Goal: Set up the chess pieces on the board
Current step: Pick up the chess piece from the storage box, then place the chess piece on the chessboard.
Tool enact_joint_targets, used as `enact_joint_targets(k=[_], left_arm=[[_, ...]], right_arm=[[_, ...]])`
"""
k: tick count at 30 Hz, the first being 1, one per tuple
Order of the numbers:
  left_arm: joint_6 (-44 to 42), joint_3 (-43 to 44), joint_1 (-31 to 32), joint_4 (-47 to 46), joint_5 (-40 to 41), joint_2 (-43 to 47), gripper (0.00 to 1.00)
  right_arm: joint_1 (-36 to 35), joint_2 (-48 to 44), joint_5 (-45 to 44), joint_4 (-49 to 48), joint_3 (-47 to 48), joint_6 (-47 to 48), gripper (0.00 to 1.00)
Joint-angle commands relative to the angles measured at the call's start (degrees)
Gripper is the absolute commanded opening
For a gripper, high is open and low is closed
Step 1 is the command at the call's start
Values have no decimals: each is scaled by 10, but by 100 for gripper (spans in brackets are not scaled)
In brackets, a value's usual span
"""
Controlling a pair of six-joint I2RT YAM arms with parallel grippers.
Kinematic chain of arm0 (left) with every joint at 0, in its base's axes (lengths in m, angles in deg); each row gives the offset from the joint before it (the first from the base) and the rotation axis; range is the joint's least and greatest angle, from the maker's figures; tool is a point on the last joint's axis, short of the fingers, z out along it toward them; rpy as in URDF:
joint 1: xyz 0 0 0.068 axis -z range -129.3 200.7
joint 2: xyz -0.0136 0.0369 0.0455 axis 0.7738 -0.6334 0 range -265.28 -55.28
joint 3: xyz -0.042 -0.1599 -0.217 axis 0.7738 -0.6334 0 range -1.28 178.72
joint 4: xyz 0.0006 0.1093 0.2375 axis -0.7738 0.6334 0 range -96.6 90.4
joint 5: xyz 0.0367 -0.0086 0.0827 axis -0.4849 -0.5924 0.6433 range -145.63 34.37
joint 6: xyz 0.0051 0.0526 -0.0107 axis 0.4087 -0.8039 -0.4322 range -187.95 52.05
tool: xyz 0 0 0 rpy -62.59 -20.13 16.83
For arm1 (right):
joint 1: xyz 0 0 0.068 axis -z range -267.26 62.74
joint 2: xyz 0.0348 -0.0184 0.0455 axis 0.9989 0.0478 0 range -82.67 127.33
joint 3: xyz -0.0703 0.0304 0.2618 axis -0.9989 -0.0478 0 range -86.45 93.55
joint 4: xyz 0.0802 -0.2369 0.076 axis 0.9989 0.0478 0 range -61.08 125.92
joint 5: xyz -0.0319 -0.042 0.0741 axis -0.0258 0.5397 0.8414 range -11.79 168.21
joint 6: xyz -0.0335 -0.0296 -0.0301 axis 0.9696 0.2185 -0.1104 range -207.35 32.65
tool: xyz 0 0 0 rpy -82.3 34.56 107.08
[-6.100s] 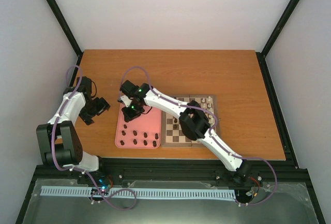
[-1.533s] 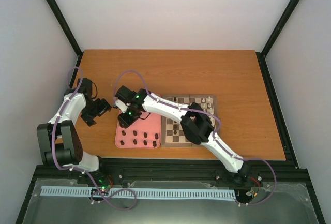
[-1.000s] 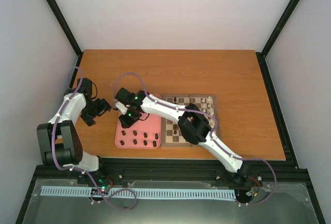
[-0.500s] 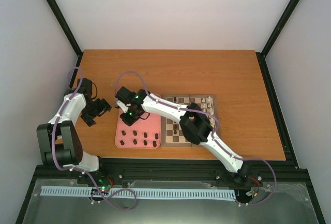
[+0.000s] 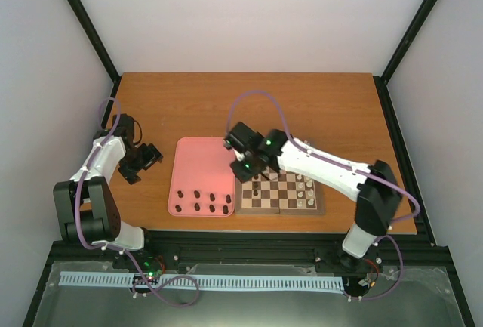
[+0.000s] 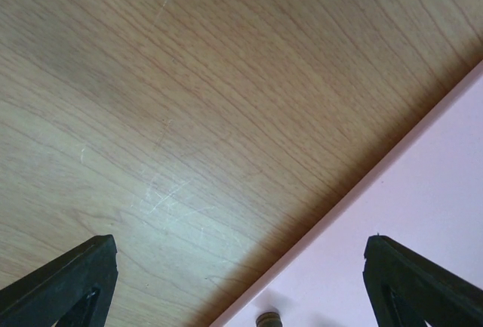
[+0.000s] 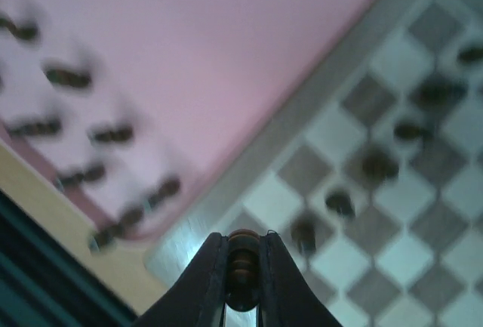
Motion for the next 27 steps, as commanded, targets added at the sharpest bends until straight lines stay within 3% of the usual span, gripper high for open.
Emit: enact_joint_targets(k=[1, 12, 27], left_arm=[[-3, 11, -4, -8, -12, 4, 100], [-6, 16, -3, -7, -12, -8, 100], [-7, 13, -3, -7, -10, -7, 100]], right_arm=[[-7, -79, -6, 6, -144, -48, 3], [-14, -142, 31, -96, -299, -84, 3], [-26, -105, 38, -133, -300, -77, 3]])
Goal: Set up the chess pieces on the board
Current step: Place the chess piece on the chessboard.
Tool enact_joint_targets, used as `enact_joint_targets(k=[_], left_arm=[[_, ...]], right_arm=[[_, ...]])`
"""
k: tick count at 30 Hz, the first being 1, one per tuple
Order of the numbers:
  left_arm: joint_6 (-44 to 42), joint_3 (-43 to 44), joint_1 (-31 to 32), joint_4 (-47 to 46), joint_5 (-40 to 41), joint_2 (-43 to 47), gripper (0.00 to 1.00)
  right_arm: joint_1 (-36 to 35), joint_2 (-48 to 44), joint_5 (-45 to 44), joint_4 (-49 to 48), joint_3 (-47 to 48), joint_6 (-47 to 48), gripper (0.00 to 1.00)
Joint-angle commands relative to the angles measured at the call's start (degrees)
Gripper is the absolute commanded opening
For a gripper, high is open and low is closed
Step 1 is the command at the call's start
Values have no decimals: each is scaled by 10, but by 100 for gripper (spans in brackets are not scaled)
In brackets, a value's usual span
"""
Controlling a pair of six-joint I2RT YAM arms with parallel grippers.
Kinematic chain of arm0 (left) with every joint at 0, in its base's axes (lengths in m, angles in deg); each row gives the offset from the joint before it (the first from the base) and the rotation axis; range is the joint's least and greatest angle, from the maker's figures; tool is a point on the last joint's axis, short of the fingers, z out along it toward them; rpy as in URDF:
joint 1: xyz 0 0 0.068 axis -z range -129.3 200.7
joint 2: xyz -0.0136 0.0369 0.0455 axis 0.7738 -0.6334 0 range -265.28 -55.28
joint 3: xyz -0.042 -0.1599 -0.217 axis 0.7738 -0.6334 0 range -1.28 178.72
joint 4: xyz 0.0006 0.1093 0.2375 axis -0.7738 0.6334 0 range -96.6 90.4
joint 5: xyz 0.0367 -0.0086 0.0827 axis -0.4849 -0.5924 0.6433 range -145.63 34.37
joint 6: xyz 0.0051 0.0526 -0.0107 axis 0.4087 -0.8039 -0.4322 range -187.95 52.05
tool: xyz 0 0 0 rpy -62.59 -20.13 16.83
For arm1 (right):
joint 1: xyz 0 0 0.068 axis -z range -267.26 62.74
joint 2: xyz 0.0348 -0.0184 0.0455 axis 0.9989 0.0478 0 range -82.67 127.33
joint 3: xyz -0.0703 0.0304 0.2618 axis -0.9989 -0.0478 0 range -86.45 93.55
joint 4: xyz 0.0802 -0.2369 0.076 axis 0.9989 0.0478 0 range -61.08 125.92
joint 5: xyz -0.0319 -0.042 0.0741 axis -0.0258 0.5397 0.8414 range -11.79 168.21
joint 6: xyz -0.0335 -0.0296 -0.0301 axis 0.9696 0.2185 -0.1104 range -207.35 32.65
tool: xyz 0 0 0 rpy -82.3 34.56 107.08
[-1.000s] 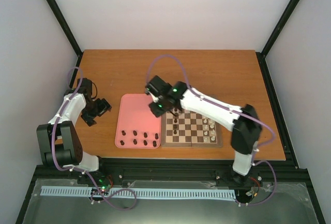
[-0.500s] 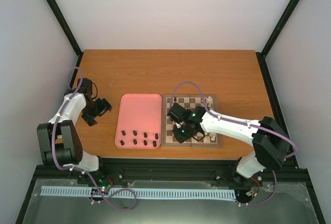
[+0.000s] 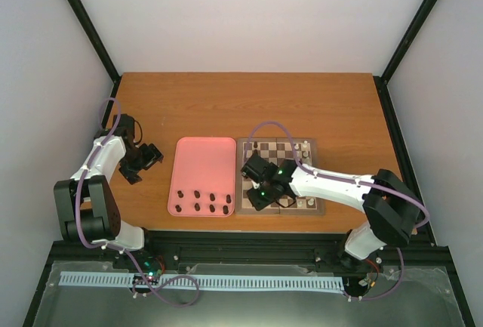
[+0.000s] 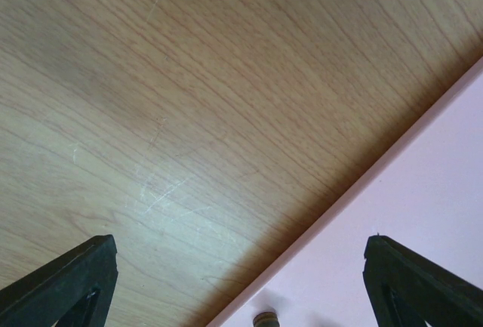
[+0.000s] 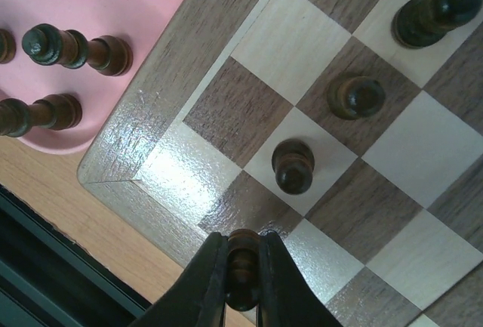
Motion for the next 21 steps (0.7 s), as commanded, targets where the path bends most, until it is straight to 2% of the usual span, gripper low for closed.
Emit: enact_joint_targets(k=[1, 12, 21], left_arm=[[-7, 13, -4, -4, -1, -2, 100], [-8, 11, -3, -5, -1, 0, 100], [-8, 12, -3, -7, -3, -2, 100]], right_arm=[[-7, 13, 1, -12, 10, -2, 3], [-8, 32, 2, -20, 14, 7, 4], [-8, 35, 6, -23, 15, 12, 9]])
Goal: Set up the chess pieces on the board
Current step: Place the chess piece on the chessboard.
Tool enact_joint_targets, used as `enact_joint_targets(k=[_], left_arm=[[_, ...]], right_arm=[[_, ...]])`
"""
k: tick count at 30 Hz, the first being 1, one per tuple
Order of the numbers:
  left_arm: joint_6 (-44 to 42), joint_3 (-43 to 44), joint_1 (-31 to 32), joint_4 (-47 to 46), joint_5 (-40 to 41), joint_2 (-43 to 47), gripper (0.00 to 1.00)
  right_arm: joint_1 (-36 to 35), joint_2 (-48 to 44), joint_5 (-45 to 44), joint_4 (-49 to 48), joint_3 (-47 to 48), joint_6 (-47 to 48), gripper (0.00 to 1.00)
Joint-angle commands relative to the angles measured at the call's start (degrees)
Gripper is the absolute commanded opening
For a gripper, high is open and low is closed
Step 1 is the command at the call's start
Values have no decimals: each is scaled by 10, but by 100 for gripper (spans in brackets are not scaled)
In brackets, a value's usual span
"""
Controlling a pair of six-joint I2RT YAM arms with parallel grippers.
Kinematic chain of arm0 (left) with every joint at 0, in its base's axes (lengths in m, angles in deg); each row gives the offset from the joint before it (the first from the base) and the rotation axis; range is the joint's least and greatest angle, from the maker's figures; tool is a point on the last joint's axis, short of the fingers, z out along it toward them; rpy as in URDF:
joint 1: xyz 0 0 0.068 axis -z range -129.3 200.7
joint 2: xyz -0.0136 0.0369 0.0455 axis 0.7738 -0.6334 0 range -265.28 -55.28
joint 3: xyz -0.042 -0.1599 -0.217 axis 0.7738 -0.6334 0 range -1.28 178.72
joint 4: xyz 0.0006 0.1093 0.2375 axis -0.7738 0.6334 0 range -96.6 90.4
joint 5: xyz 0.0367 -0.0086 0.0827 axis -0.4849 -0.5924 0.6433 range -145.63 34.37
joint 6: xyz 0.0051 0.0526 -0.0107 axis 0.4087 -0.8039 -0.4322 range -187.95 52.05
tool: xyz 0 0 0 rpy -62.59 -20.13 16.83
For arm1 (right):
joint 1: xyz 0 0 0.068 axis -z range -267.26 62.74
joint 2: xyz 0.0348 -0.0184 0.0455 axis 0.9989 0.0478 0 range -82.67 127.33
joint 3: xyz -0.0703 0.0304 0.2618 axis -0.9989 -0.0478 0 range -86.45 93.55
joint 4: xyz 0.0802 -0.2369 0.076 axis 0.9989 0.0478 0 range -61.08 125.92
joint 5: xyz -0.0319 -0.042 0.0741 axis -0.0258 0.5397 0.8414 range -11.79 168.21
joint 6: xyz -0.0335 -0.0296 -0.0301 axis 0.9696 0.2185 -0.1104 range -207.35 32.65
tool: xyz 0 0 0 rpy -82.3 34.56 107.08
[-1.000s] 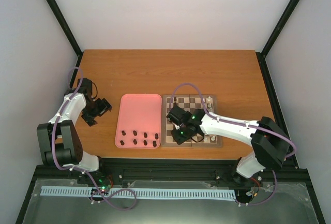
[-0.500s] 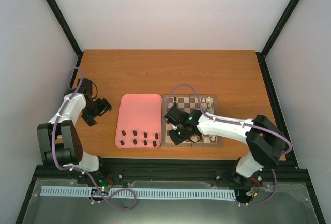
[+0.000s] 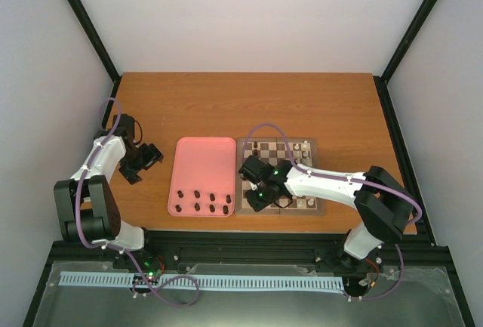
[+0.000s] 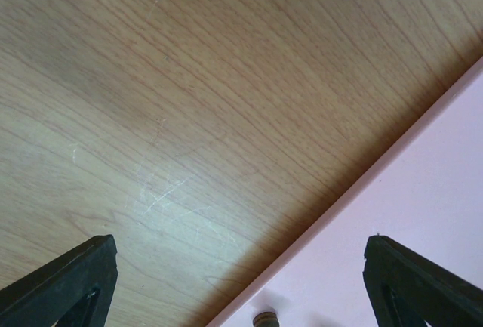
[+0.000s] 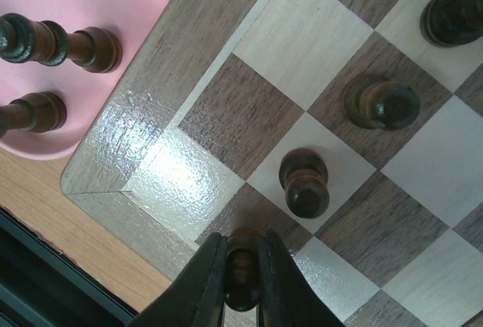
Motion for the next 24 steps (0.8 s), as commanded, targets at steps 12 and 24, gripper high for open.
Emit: enact_joint_targets(k=[12, 24], left_arm=[[-9, 13, -3, -5, -1, -2, 100], [-9, 15, -3, -5, -5, -1, 100]], right_arm=[[-4, -2, 0, -1, 21, 13, 16], [-4, -49, -20, 116, 120, 14, 34]])
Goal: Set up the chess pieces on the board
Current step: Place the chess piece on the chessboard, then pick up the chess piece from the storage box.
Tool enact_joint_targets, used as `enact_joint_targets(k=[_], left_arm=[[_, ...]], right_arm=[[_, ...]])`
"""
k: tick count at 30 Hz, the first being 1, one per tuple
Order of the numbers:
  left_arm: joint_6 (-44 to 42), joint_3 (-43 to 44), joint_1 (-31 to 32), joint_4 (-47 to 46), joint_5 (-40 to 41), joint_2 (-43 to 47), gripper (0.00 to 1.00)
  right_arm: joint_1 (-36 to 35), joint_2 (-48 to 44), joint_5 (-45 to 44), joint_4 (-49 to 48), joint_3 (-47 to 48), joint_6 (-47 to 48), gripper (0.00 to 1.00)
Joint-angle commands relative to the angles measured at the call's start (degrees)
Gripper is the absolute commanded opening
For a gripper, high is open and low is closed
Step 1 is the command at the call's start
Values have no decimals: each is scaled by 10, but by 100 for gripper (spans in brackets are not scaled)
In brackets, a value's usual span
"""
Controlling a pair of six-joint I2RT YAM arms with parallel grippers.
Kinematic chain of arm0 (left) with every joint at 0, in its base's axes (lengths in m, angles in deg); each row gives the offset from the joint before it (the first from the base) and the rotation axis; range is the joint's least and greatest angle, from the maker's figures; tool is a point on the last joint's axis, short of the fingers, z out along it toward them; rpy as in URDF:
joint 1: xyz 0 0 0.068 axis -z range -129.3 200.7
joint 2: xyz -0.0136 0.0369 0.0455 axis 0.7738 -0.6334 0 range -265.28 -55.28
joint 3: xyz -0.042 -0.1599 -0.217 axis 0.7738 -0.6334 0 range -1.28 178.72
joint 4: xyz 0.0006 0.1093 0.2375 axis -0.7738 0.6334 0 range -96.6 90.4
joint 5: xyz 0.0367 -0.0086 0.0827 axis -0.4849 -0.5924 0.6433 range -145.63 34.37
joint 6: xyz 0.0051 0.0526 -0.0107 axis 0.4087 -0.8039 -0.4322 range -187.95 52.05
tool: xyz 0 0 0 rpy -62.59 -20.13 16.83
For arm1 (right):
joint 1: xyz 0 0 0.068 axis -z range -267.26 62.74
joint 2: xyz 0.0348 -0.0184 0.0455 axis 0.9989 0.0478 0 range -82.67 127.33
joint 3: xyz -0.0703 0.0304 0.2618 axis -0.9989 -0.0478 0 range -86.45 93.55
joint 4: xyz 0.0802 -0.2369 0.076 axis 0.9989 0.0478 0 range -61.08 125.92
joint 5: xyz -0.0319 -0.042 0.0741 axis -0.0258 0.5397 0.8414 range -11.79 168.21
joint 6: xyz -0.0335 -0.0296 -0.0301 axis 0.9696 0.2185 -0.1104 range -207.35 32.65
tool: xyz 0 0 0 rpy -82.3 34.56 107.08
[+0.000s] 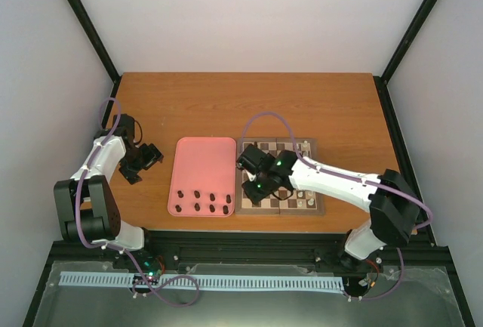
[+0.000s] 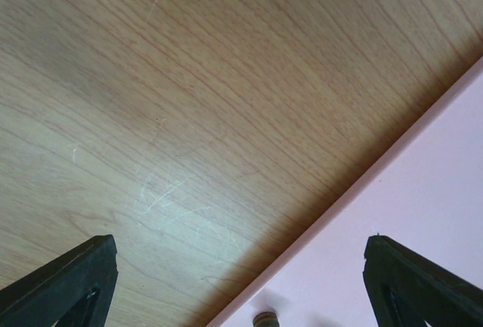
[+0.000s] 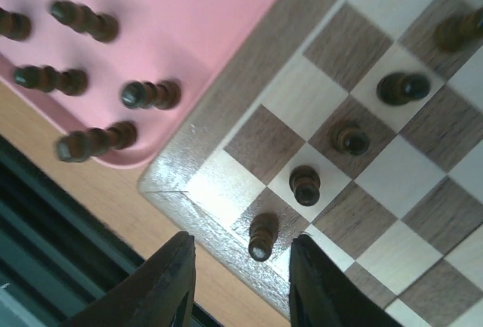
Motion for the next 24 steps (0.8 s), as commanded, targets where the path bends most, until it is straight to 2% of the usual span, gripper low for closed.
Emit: enact_joint_targets(k=[1, 8, 16, 24], left_arm=[[-8, 15, -4, -5, -5, -1, 100], [-7, 15, -3, -6, -8, -1, 100], [-8, 10, -4, -6, -13, 3, 100], [-7, 12, -4, -6, -13, 2, 100]], right_arm=[[-4, -23, -22, 60, 67, 12, 37], [-4, 71, 21, 68, 176, 66, 45], [-5, 174, 69, 82, 238, 80, 45], [-17, 213, 82, 91, 264, 80, 46]])
